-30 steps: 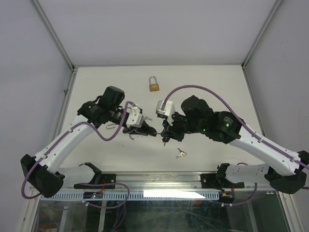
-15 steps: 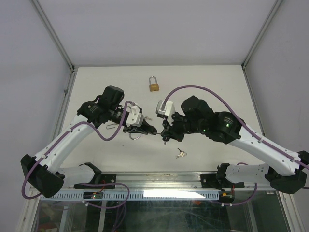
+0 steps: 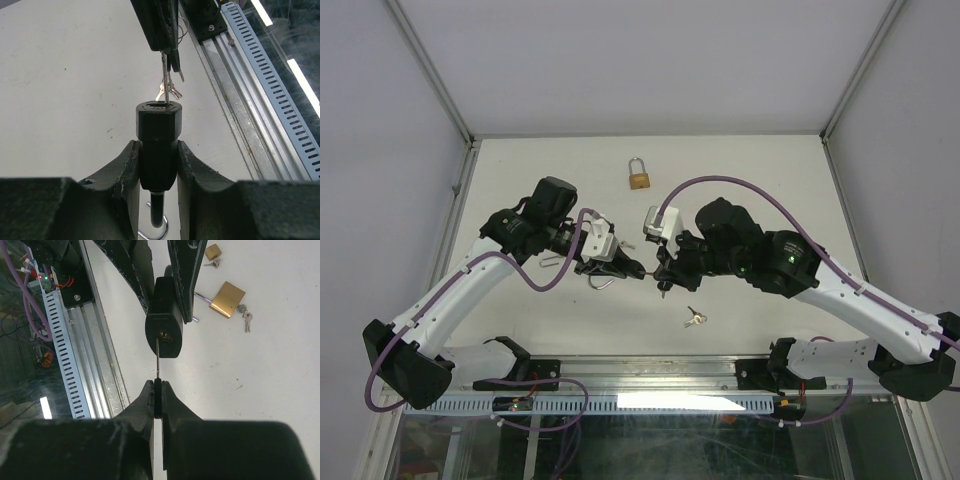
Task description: Unlock with the key
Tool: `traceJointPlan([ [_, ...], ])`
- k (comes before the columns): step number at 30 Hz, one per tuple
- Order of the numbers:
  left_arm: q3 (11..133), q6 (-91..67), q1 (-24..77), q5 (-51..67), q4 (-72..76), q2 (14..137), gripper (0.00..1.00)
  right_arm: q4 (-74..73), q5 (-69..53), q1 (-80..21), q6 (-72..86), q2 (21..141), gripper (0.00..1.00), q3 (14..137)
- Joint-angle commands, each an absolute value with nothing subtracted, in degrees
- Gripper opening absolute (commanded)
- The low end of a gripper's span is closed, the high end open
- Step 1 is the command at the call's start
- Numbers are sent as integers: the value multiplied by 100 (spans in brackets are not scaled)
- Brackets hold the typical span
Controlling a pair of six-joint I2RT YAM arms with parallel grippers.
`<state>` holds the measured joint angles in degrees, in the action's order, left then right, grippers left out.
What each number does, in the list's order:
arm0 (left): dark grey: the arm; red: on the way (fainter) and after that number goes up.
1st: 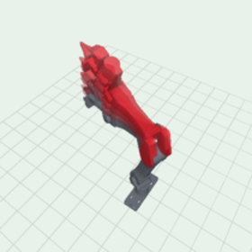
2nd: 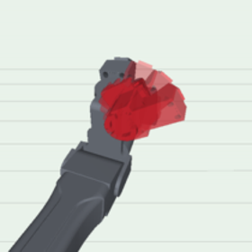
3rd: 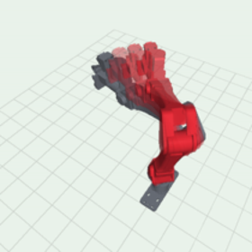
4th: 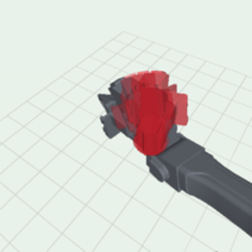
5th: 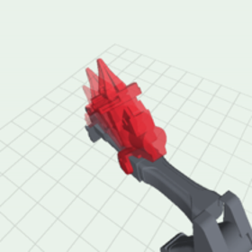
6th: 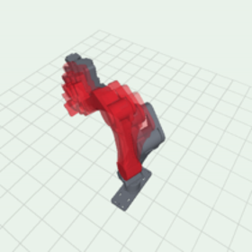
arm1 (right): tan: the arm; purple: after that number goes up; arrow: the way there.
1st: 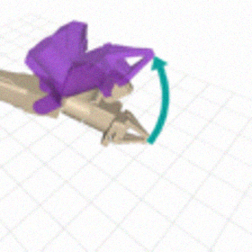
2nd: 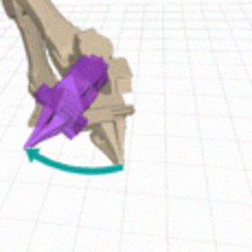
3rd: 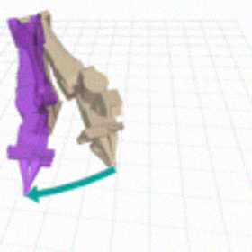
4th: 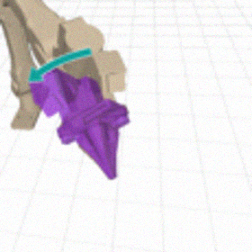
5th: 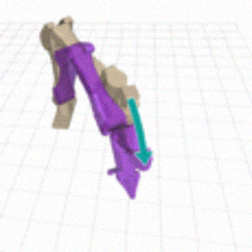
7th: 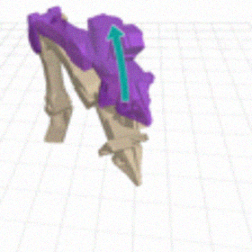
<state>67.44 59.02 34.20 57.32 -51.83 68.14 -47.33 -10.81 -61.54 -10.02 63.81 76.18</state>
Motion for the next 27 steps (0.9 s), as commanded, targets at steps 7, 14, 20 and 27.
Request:
traceJointPlan([
  [7,6904,5850,3506,6126,-4785,6696,0,-4333,-1044,-6181,-1100,6469,0,7879],
  [14,6908,5833,3513,6132,-4790,6695,0,-4373,-854,-6186,-1191,6496,0,7892],
  [20,6969,5762,3555,6134,-4784,6777,0,-4267,-784,-6180,-1202,6627,0,8012],
  [27,6926,5848,3571,6141,-4789,6729,0,-4280,-582,-6178,-1293,6682,0,8114],
])
